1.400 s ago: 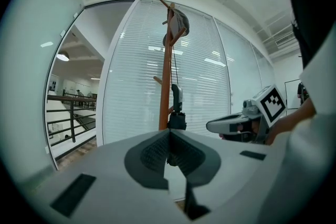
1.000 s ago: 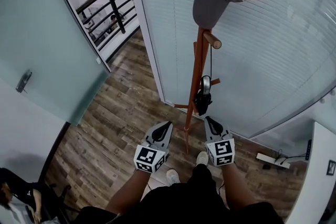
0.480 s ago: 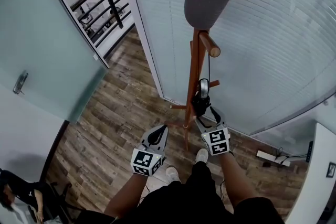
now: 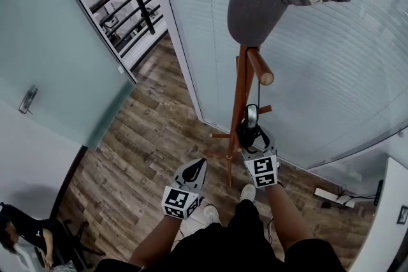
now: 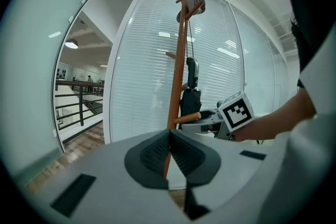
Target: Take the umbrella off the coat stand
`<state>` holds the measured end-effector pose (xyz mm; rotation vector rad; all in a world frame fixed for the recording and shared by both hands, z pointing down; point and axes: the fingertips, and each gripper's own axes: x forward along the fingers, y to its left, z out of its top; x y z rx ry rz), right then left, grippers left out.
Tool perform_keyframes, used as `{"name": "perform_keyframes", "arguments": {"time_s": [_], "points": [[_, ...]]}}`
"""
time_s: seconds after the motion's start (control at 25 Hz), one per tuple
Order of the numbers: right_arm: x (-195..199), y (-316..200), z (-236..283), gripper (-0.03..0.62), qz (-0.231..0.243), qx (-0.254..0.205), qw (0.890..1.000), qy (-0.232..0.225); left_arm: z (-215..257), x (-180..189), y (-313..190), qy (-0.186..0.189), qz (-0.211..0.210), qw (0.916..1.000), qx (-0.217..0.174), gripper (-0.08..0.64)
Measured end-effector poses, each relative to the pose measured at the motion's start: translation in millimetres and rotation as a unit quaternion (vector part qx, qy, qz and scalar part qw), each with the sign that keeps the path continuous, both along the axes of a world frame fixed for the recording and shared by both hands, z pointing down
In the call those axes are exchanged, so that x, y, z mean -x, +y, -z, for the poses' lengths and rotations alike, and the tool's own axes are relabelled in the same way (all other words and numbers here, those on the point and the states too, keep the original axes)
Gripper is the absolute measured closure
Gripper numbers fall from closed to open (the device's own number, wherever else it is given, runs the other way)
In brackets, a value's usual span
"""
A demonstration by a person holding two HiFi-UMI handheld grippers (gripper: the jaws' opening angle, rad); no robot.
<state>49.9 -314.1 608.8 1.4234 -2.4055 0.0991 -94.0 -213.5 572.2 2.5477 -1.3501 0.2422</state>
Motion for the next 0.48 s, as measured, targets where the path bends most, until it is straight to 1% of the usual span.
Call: {"name": "perform_keyframes", "arguments": {"time_s": [0.12,0.24,0.28,0.48], "points": [[1.8,0.3,3.0,0.258,0.011,-0.016,1.0,0.007,-3.2,0.0,-0.3,-0.001,0.0,1.0,0.004,0.549],[4.2,2.6,4.5,0.302,0.023,-0.033,0.999,0.017,-7.2,-1.6,-1.5,-0.002,0.0,1.0,0.007,0.549],[4.1,3.1,4.5,0.328,0.024,-0.037,0.999,0.017,-9.4,-2.5,-1.4,-0.002,-0.001,1.0,0.01,0.549],[3.9,2.6,3.6,0.339,0.031,-0.033,0.999,0.01,-13.9,-8.3,-2.1,-0.005,-0.007,0.9999,0.015,0.549]]}}
